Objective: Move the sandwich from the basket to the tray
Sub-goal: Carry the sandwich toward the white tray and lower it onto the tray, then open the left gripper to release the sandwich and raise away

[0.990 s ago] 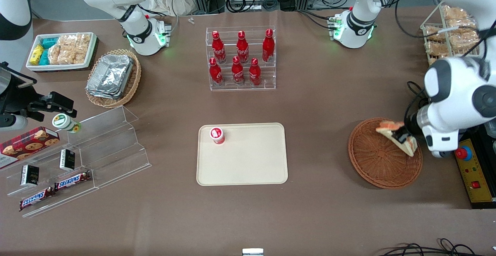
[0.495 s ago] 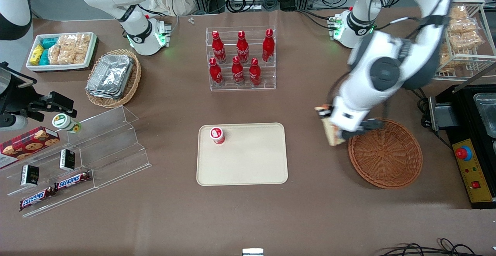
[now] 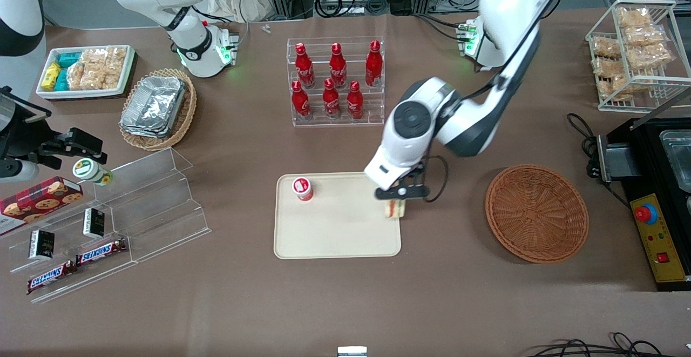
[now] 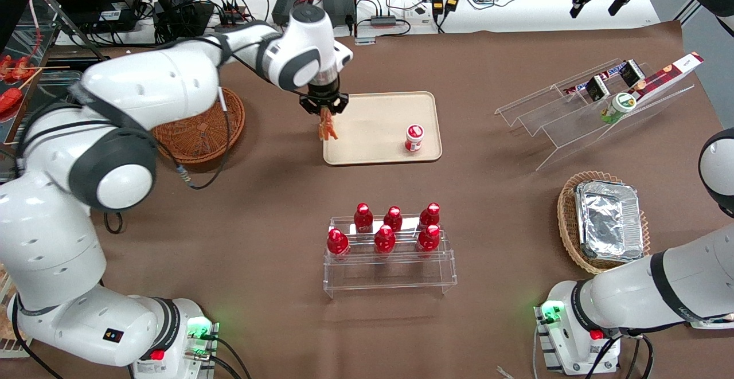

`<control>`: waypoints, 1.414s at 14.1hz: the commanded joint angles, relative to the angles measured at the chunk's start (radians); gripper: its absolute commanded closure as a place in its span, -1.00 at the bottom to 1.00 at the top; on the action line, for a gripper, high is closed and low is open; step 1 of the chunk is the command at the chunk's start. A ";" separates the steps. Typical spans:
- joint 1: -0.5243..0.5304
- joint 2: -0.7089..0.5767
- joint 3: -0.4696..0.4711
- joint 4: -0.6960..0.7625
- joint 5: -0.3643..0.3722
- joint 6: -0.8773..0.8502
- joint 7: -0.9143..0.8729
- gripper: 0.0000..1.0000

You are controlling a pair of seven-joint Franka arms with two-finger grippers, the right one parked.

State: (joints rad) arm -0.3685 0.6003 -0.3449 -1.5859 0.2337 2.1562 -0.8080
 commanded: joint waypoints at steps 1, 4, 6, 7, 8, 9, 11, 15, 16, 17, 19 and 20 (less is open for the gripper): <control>-0.010 0.085 0.009 0.052 0.079 0.077 -0.046 1.00; -0.009 0.144 0.011 0.052 0.084 0.151 -0.028 0.83; -0.007 0.168 0.014 0.050 0.090 0.175 -0.025 -0.99; -0.007 0.171 0.014 0.050 0.113 0.180 -0.031 -1.00; -0.009 0.170 0.014 0.049 0.134 0.179 -0.031 -1.00; -0.010 0.161 0.012 0.049 0.145 0.168 -0.040 -1.00; -0.013 0.103 0.007 0.053 0.135 0.096 -0.065 -1.00; 0.005 -0.051 0.006 0.124 0.109 -0.219 -0.091 -1.00; 0.050 -0.077 0.004 0.150 0.035 -0.284 -0.079 -1.00; 0.069 -0.109 0.006 0.168 0.004 -0.324 -0.007 -1.00; 0.103 -0.192 0.012 0.172 -0.010 -0.431 0.160 -1.00; 0.158 -0.224 0.009 0.170 -0.028 -0.479 0.208 -1.00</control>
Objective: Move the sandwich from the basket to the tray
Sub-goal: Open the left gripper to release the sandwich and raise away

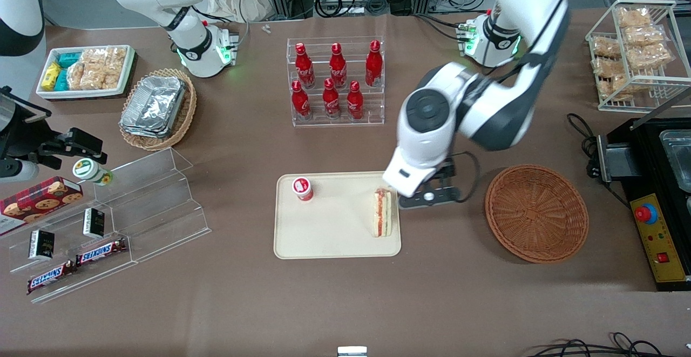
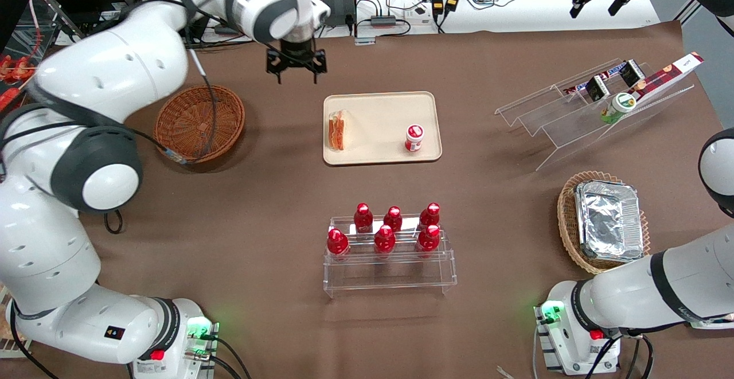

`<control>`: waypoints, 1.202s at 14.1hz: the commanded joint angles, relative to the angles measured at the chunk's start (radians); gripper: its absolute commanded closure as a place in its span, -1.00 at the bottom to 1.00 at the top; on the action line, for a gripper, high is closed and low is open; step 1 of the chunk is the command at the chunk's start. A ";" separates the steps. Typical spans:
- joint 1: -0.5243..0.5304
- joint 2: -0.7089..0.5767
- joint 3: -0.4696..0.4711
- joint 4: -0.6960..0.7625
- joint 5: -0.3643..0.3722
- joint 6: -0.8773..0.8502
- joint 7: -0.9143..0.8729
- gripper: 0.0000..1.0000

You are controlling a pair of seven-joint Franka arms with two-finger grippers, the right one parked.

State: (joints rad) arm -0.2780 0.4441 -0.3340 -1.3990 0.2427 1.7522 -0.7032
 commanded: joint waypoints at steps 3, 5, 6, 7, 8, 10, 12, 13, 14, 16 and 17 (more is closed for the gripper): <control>0.276 -0.183 -0.002 -0.014 -0.152 -0.108 0.319 -1.00; 0.354 -0.220 0.000 -0.008 -0.172 -0.175 0.462 -1.00; 0.367 -0.235 0.003 -0.009 -0.169 -0.215 0.505 -1.00; 0.393 -0.237 0.001 -0.009 -0.168 -0.235 0.543 -1.00; 0.405 -0.248 0.001 -0.012 -0.168 -0.244 0.571 -1.00; 0.414 -0.258 0.001 -0.020 -0.166 -0.267 0.581 -1.00; 0.418 -0.255 0.001 -0.018 -0.166 -0.270 0.581 -1.00; 0.418 -0.257 0.001 -0.020 -0.166 -0.272 0.581 -1.00; 0.419 -0.258 0.001 -0.020 -0.166 -0.275 0.581 -1.00; 0.424 -0.278 0.007 -0.018 -0.174 -0.298 0.609 -1.00; 0.442 -0.292 0.029 -0.018 -0.177 -0.315 0.670 -1.00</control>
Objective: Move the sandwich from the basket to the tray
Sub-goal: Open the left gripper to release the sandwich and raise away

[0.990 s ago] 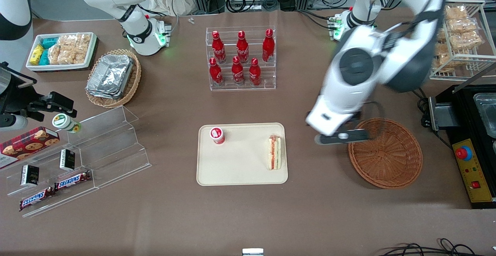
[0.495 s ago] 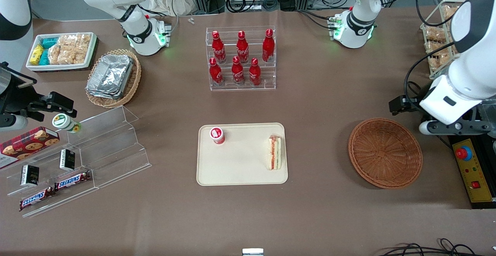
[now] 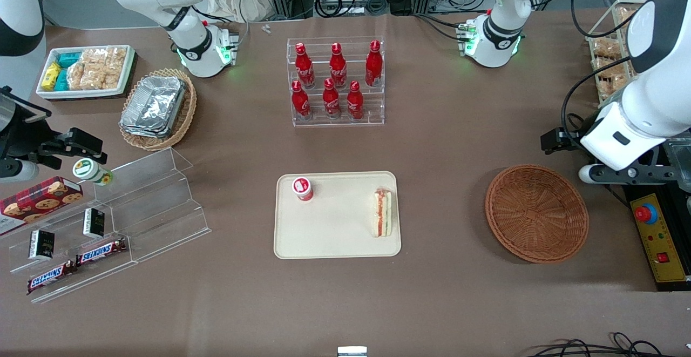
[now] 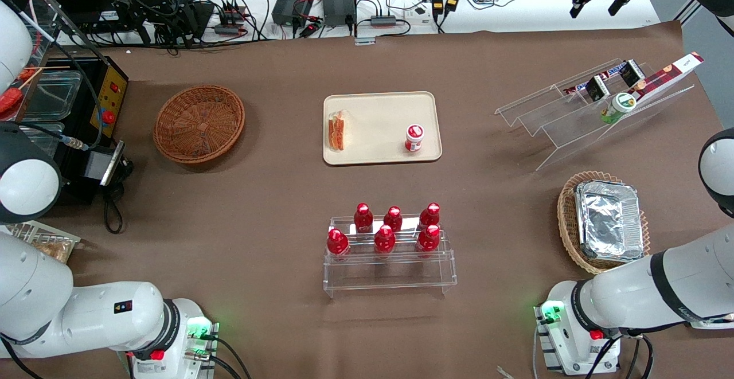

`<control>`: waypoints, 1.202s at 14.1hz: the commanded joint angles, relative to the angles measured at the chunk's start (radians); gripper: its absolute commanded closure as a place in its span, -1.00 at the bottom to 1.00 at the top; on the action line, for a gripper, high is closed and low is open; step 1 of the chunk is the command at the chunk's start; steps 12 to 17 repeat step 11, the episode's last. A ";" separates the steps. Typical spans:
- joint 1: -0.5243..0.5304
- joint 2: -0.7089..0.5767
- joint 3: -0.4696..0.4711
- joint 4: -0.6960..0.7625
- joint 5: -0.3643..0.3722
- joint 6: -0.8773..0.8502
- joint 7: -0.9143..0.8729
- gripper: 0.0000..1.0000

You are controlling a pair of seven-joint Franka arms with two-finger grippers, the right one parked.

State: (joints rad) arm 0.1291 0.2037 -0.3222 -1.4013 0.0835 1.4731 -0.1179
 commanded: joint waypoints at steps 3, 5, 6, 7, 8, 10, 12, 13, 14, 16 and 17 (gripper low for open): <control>-0.023 -0.134 0.116 -0.045 -0.043 -0.099 0.121 -1.00; -0.148 -0.226 0.280 -0.121 -0.088 -0.096 0.121 -1.00; -0.172 -0.278 0.299 -0.183 -0.088 -0.083 0.121 -1.00; -0.175 -0.299 0.301 -0.209 -0.074 -0.079 0.121 -1.00; -0.175 -0.287 0.301 -0.203 -0.071 -0.077 0.119 -1.00; -0.174 -0.245 0.298 -0.162 -0.071 -0.077 0.116 -1.00; -0.174 -0.236 0.298 -0.157 -0.071 -0.077 0.113 -1.00; -0.174 -0.236 0.298 -0.157 -0.071 -0.077 0.113 -1.00; -0.174 -0.236 0.298 -0.157 -0.071 -0.077 0.113 -1.00; -0.174 -0.236 0.298 -0.157 -0.071 -0.077 0.113 -1.00; -0.174 -0.236 0.298 -0.157 -0.071 -0.077 0.113 -1.00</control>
